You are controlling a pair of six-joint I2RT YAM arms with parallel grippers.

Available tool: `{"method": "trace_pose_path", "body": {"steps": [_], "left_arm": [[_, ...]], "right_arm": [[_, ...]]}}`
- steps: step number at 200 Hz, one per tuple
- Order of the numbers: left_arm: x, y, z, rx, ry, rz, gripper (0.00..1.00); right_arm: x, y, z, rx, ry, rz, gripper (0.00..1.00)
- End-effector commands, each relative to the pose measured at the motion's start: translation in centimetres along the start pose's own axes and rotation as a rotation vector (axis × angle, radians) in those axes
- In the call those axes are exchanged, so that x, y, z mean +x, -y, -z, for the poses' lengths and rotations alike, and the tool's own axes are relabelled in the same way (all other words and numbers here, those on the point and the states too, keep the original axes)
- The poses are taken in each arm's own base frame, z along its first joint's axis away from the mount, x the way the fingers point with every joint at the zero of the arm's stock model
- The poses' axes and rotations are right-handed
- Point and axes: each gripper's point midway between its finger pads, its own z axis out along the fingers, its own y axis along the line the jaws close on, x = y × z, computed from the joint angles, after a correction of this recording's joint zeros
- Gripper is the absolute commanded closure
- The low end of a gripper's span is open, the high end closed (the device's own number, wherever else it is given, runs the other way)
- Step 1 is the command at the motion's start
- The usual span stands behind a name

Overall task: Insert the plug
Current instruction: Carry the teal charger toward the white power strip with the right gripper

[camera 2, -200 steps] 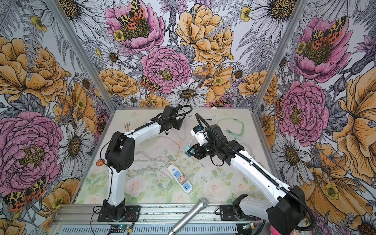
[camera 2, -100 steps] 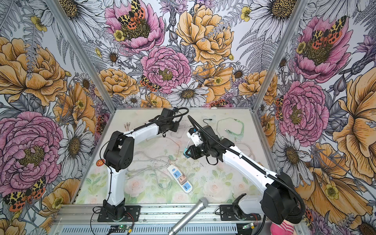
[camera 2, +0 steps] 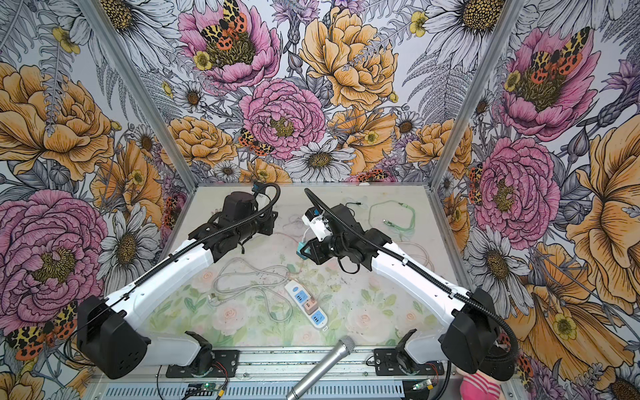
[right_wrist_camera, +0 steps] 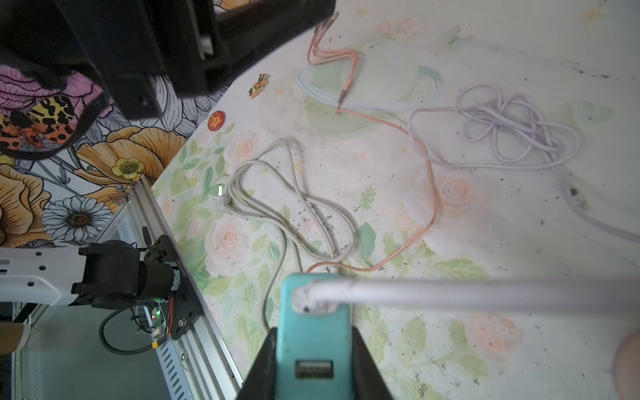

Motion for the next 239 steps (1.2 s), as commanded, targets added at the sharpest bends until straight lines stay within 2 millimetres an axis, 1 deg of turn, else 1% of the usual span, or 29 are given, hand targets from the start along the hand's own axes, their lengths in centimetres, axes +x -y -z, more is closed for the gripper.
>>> {"method": "trace_pose_path", "body": {"steps": [1,4,6,10,36,52,70,89,113,146,170,211,239], "left_arm": [[4.5,-1.8,1.8,-0.066,-0.101,0.087,0.75],[4.7,-1.8,2.1,-0.065,-0.098,0.094,0.75],[4.8,-1.9,2.3,-0.065,-0.096,0.098,0.76],[4.9,-1.9,2.8,-0.062,-0.09,0.108,0.76],[6.0,-2.3,5.0,-0.052,-0.062,0.159,0.76],[6.9,-3.1,5.9,-0.084,-0.067,0.186,0.76],[7.7,-3.6,6.8,-0.101,-0.067,0.208,0.77],[8.1,-3.7,7.8,-0.087,-0.051,0.226,0.77],[8.3,-3.6,8.7,-0.068,-0.025,0.246,0.77],[8.5,-3.5,8.7,-0.06,-0.027,0.256,0.78],[8.7,-3.4,8.5,-0.063,-0.038,0.256,0.78],[8.5,-2.9,8.3,-0.056,-0.043,0.258,0.79],[8.4,-2.4,7.9,-0.065,-0.046,0.247,0.79]], "right_arm": [[-1.2,-2.1,-0.5,-0.027,0.022,0.087,1.0],[-1.1,-2.1,-0.6,-0.024,0.02,0.091,1.0],[-0.8,-2.8,-0.8,-0.036,0.012,0.106,1.0],[-0.5,-3.4,-1.1,-0.043,0.002,0.12,1.0],[1.0,-5.5,-2.8,-0.065,-0.049,0.175,1.0],[2.1,-6.1,-3.8,-0.065,-0.083,0.187,1.0],[3.3,-6.3,-4.7,-0.054,-0.116,0.195,1.0],[4.8,-5.5,-5.7,-0.011,-0.153,0.199,1.0],[6.5,-3.7,-7.0,0.064,-0.198,0.194,1.0],[8.0,-1.4,-8.6,0.153,-0.246,0.191,1.0],[8.8,-0.2,-9.3,0.203,-0.264,0.191,1.0],[9.6,1.9,-9.6,0.282,-0.241,0.16,1.0],[10.1,1.7,-9.8,0.251,-0.21,0.148,1.0]]}}
